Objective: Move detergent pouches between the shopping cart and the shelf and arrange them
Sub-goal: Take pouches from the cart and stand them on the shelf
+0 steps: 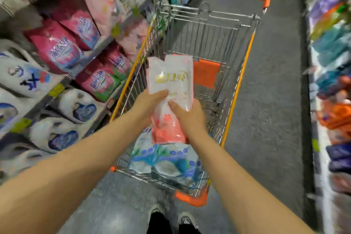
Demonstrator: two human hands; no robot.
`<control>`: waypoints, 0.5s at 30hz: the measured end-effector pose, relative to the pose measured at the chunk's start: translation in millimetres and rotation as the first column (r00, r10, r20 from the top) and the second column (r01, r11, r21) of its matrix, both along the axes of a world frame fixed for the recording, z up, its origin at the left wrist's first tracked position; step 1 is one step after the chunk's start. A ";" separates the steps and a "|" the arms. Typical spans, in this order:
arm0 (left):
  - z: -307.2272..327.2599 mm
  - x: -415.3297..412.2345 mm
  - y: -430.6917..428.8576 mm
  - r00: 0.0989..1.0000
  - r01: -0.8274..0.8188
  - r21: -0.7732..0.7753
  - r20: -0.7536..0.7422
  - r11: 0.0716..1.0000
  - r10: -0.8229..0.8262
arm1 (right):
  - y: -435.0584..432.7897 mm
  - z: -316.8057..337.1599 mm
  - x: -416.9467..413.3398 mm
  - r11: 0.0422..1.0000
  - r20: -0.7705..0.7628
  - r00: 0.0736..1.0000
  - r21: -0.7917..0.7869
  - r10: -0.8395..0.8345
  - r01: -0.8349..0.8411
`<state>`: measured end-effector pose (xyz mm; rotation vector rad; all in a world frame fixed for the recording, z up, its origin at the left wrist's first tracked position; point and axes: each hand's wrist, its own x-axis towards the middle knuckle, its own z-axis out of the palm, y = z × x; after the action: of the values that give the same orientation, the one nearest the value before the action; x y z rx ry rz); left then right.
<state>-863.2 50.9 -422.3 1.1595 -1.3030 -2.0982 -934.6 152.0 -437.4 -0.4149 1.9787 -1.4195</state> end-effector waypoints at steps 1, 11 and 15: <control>-22.2 -0.4 5.6 0.999 0.020 0.037 0.026 0.999 -0.021 | 7.1 -17.3 2.0 0.999 0.015 1.000 0.052 -0.002 0.001; -165.0 -3.3 64.8 0.958 0.137 0.289 0.205 0.947 -0.202 | 54.0 -132.8 26.0 0.897 0.257 0.940 0.431 -0.226 0.098; -186.7 -3.3 85.3 0.882 0.227 0.206 0.371 0.952 -0.291 | 59.8 -156.1 32.4 0.840 0.296 0.898 0.527 -0.326 0.131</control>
<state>-866.5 136.2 -609.0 1.6282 -1.5700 -2.2659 -902.2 211.8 -593.6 0.3255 2.0131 -0.9658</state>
